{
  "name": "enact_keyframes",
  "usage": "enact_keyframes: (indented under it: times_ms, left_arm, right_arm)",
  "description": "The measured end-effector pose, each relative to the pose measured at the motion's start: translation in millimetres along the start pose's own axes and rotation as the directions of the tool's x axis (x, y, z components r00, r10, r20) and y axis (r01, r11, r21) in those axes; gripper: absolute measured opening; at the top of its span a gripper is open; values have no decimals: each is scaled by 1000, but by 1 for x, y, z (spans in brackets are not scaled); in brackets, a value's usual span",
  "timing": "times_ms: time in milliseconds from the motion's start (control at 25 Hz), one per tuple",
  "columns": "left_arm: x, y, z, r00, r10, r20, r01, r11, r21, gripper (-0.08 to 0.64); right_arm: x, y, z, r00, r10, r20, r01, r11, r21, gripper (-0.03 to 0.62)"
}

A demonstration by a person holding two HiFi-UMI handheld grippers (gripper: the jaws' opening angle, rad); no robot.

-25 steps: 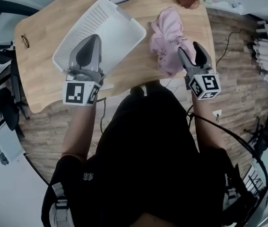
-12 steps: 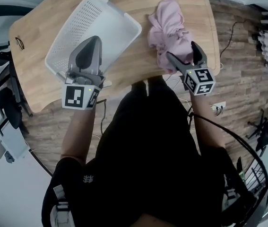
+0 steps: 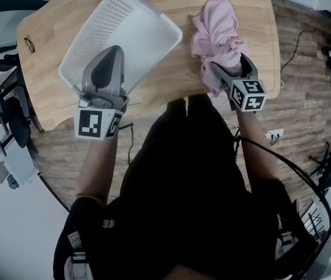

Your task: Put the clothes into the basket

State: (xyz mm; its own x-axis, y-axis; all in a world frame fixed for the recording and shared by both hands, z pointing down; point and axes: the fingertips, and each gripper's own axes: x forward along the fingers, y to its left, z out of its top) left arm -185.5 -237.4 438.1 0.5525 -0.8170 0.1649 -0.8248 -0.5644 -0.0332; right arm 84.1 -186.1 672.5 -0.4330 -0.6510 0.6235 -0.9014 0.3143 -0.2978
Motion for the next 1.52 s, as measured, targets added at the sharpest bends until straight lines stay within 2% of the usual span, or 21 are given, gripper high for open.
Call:
enact_keyframes:
  times_ms: [80,160,280,520,800,1040,1520]
  left_arm:
    - [-3,1,-1,1000,11,-5,-11,1000,-2,6]
    - [-4,1,-2,1000,20,-11,-20,1000,-7,6]
    - [-6,3,0,999,34,-13,-34,999,-11,6]
    - [-13,9,18,998,68,18,-68,998,-2,6]
    - [-23,13,33,995,89,52,-89,996,-4,6]
    - [-33,12,47,994,89,70,-86,996,-37,6]
    - [-59,15,85,982,123,144,-116,992,-55,6]
  right_arm:
    - [0,-4,-1,1000,5,-4,-5,1000,6,471]
    - [-1,-9,1,1000,15,-7,-15,1000,24,376]
    - [-3,-14,7,999,36,-10,-35,999,42,276]
    - [-16,-6,25,999,45,12,-46,998,34,160]
    - [-34,-2,55,997,37,69,-36,999,-17,143]
    - [-47,7,81,995,45,92,-42,999,-29,138]
    - [-80,27,147,978,60,201,-42,995,-90,135]
